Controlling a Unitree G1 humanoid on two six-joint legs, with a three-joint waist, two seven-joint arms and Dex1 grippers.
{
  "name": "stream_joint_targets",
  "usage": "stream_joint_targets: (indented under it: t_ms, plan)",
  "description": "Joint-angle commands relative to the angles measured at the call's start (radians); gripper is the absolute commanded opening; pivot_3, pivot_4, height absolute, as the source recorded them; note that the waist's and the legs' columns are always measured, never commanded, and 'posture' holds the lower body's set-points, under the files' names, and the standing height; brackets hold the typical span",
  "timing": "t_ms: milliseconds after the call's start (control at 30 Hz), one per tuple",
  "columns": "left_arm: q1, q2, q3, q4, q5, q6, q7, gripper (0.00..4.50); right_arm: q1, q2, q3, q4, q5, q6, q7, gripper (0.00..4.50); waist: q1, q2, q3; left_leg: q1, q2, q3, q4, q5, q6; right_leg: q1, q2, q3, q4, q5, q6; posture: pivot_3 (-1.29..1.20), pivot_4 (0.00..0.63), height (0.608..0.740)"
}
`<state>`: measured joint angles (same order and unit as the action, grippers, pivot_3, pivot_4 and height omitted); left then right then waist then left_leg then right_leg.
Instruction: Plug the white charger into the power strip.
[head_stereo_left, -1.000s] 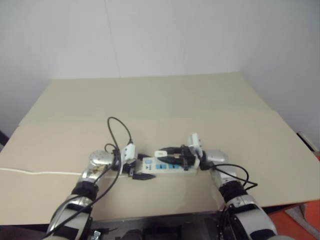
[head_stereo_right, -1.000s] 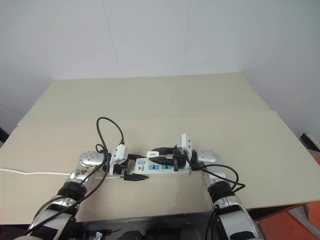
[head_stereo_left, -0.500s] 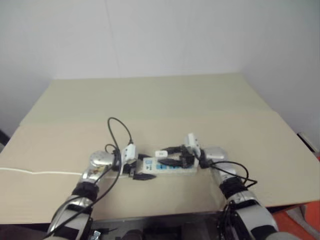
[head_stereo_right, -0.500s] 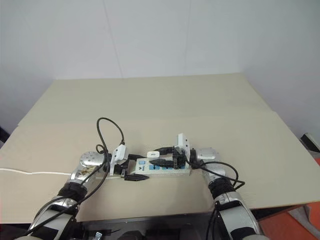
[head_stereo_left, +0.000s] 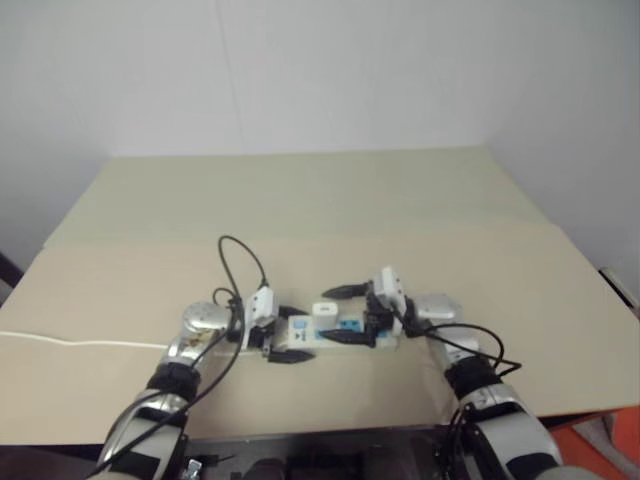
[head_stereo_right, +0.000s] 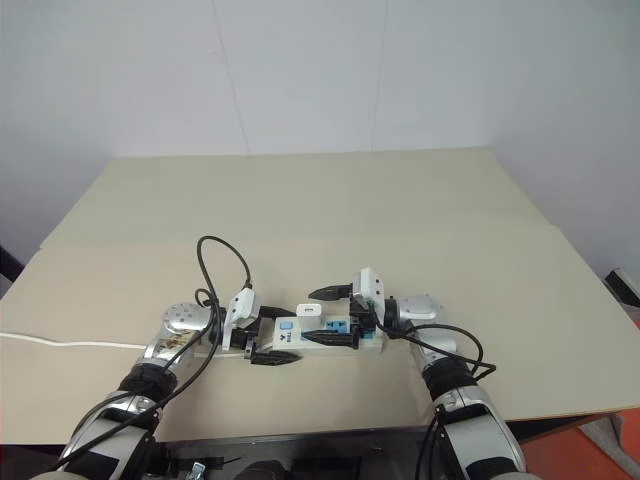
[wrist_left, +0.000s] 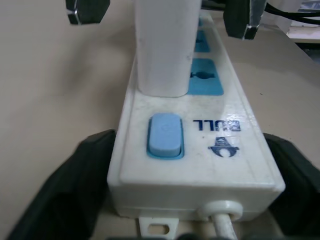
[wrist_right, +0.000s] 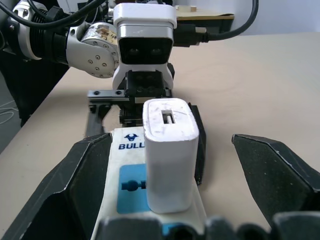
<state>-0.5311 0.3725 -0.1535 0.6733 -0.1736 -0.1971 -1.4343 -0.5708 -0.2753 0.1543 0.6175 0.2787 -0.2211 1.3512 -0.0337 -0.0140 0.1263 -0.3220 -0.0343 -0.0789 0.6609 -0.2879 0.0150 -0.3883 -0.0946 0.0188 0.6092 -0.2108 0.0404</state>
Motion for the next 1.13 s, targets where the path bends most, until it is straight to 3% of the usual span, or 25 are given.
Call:
stream_joint_targets:
  t_ms: [33,167,233,433,533,767,900,1133]
  plan:
    - [-0.001,0.011,0.029,-0.073,-0.054,0.028,-0.015,4.48,0.032,-0.036,-0.006,-0.011,-0.009,0.081,-0.009,4.50,0.001,0.000,0.001,0.000,0.000,0.000,0.000,0.000,0.000,0.000,0.000,0.000,0.000,0.000,0.000,0.00,0.150,0.740]
    - [0.064,0.086,0.081,-0.228,-0.128,0.083,-0.036,4.48,0.067,-0.078,-0.063,-0.175,0.048,0.140,-0.047,4.50,-0.001,0.001,0.002,-0.003,0.000,0.000,-0.001,0.000,0.000,-0.003,0.000,0.000,0.000,-0.001,-0.001,0.00,0.150,0.740]
    - [0.100,0.144,0.118,-0.319,-0.174,0.131,-0.042,4.48,0.099,-0.124,-0.091,-0.282,0.080,0.195,-0.059,4.50,-0.002,0.001,0.003,-0.012,0.000,0.000,-0.001,0.000,0.000,-0.014,0.000,0.000,0.001,-0.001,-0.001,0.00,0.150,0.740]
    - [0.252,0.359,0.268,-0.503,-0.269,0.243,-0.046,4.48,0.253,-0.368,-0.192,-0.585,0.113,0.448,-0.142,4.50,0.005,0.003,0.007,-0.030,0.000,0.000,-0.001,0.000,-0.001,-0.034,-0.001,0.001,0.003,0.000,-0.002,0.00,0.150,0.740]
    - [0.330,0.411,0.330,-0.536,-0.308,0.260,-0.045,4.48,0.329,-0.456,-0.248,-0.675,0.129,0.576,-0.213,4.50,0.011,0.003,0.007,-0.030,0.000,0.001,-0.001,0.000,-0.001,-0.033,-0.001,0.001,0.000,0.000,-0.002,0.00,0.150,0.740]
    - [0.430,0.442,0.377,-0.590,-0.323,0.271,-0.011,4.48,0.507,-0.638,-0.364,-0.936,0.215,0.839,-0.260,4.50,0.028,0.003,0.012,-0.030,0.000,0.002,-0.001,0.000,-0.001,-0.031,-0.002,-0.001,0.000,0.000,-0.002,0.00,0.150,0.740]
    - [0.429,0.433,0.371,-0.607,-0.326,0.278,0.011,4.48,0.532,-0.695,-0.392,-0.975,0.273,0.851,-0.183,4.50,0.025,0.002,0.013,-0.029,0.002,0.002,0.000,0.000,-0.001,-0.029,-0.001,-0.002,-0.001,0.000,-0.002,0.00,0.150,0.740]
    - [0.465,0.442,0.373,-0.667,-0.343,0.322,0.034,4.48,0.603,-0.697,-0.450,-1.031,0.257,0.812,-0.228,4.50,0.022,0.000,0.014,-0.030,0.002,0.003,0.000,0.000,-0.001,-0.030,0.000,-0.002,-0.001,0.000,-0.003,0.00,0.150,0.740]
